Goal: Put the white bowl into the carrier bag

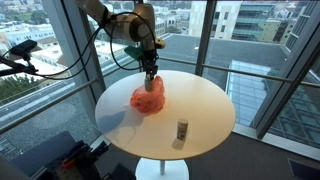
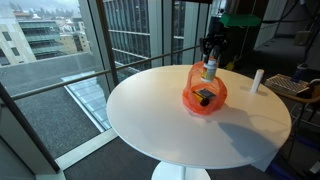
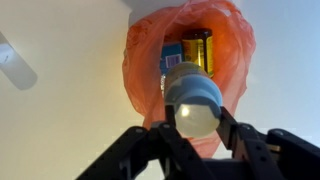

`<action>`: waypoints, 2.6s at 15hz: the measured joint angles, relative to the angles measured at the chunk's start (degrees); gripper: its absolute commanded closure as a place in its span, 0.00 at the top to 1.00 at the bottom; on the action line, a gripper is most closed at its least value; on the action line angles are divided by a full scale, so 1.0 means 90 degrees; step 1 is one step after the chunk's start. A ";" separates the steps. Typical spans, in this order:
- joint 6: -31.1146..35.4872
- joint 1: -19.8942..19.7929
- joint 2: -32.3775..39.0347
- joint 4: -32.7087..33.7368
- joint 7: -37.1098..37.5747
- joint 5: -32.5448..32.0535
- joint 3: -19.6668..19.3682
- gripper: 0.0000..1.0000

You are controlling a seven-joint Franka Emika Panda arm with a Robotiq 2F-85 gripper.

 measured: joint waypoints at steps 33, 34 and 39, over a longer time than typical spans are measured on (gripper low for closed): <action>-0.0006 -0.0029 0.1465 0.0521 0.0027 -0.0006 -0.0762 0.19; -0.0003 -0.0030 0.1482 0.0522 0.0027 -0.0006 -0.0762 0.19; -0.0003 -0.0031 0.1482 0.0522 0.0022 -0.0006 -0.0762 0.77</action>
